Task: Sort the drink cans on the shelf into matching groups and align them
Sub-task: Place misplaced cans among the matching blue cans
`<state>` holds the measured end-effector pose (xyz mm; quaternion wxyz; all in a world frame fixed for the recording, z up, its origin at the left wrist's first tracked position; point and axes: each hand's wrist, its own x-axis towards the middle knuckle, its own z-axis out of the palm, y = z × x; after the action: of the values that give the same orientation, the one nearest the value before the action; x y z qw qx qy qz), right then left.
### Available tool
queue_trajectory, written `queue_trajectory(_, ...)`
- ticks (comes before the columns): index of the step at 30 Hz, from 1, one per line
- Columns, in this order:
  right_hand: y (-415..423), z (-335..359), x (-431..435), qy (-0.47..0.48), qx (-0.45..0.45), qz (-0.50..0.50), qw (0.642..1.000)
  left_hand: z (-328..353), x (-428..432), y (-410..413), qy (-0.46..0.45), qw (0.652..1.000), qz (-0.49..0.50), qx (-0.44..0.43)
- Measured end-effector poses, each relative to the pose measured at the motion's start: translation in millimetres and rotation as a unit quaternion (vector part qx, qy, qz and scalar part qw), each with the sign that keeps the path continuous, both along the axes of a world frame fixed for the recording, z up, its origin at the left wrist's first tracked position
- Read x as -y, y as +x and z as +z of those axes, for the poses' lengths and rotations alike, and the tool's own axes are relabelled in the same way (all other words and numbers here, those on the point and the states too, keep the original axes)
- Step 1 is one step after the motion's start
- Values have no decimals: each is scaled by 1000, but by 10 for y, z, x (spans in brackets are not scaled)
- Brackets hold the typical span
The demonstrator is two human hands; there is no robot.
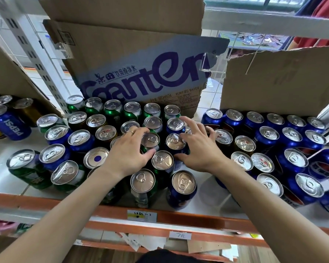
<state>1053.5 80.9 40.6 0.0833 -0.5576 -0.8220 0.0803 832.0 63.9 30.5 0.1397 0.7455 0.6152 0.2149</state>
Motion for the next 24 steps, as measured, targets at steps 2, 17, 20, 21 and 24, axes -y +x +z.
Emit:
queue_trajectory(2,21,-17,29,44,7,23,999,9,4,8,-6,1000,2,1)
queue_trajectory(17,141,716,-63,72,-185,80,977,390,-185,387,-32,988,-82,125)
queue_trajectory(20,143,798,-73,31,-249,92,964,442,-156,345,-41,969,-69,233)
queue_trajectory(21,149,789,-98,-6,-295,86,952,446,-147,306,-36,968,-60,242)
queue_trajectory(24,157,704,-225,-84,-430,11,899,460,-68,148,-38,957,-46,283)
